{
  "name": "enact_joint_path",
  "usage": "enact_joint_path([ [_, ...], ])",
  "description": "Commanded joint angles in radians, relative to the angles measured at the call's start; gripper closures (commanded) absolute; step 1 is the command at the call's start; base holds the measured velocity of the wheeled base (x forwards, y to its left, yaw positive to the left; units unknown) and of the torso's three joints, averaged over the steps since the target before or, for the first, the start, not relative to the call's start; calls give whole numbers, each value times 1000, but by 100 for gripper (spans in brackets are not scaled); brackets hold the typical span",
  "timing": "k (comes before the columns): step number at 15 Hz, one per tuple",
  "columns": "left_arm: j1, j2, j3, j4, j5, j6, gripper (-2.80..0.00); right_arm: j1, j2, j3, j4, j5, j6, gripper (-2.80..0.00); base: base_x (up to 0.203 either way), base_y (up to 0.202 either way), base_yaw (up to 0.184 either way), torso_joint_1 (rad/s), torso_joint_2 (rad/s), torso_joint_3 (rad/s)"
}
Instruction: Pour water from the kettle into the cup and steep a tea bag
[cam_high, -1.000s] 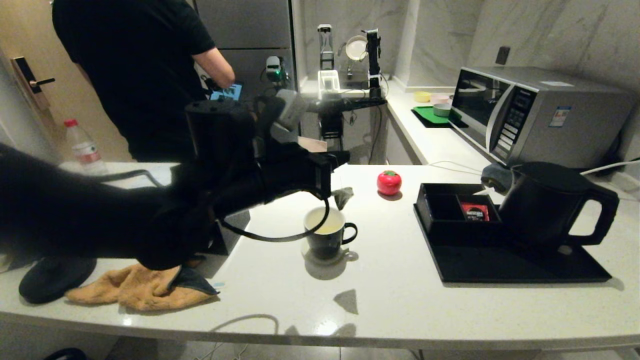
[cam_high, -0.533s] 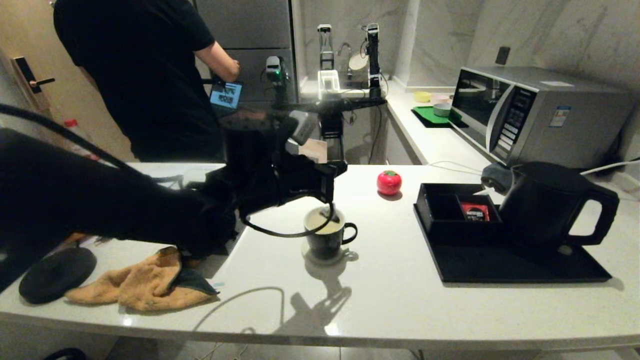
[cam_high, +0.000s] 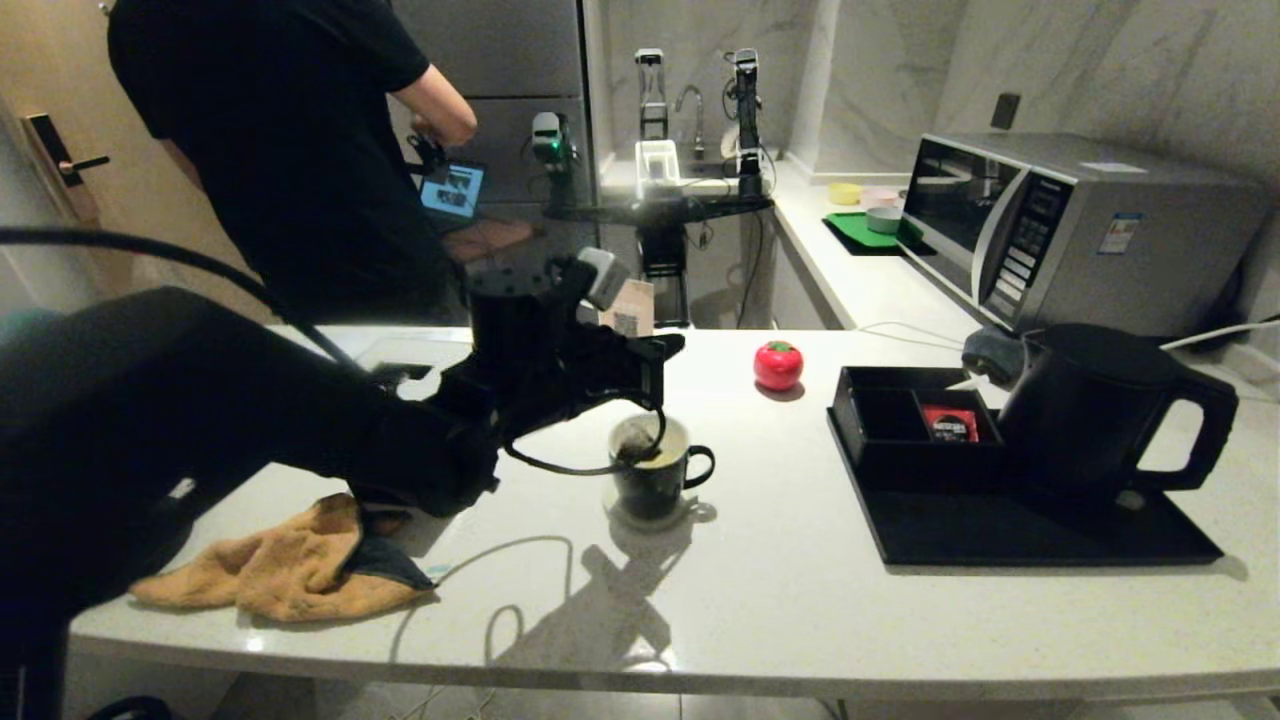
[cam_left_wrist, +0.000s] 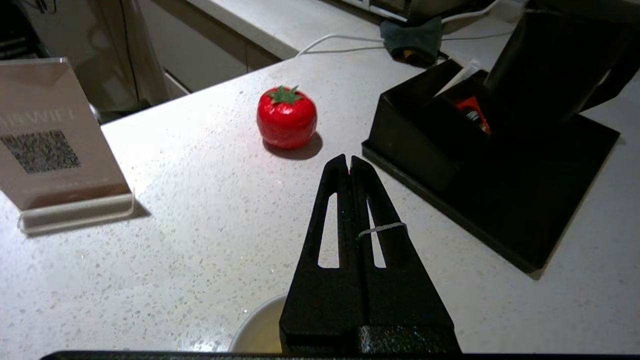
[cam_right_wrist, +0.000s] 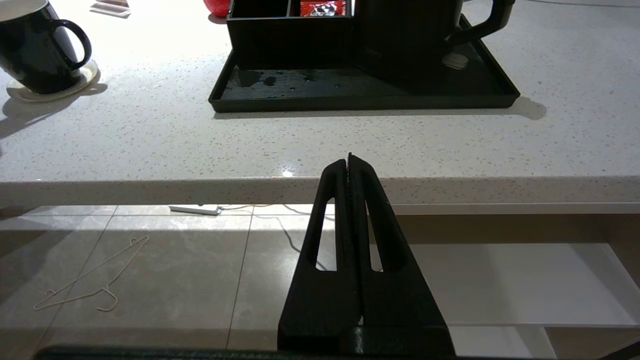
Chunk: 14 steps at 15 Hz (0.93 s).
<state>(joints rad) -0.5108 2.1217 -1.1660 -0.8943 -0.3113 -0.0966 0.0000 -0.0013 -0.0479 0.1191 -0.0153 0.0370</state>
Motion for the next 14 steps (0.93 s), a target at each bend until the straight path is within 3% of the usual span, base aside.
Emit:
enact_joint_path([
  [1, 3, 33, 2, -9, -1, -2, 0, 0, 1, 0, 1, 0, 0, 0, 0, 0, 0, 0, 0, 0],
  [14, 35, 158, 12, -64, -2, -2, 0, 0, 1, 0, 1, 0, 0, 0, 0, 0, 0, 0, 0, 0],
])
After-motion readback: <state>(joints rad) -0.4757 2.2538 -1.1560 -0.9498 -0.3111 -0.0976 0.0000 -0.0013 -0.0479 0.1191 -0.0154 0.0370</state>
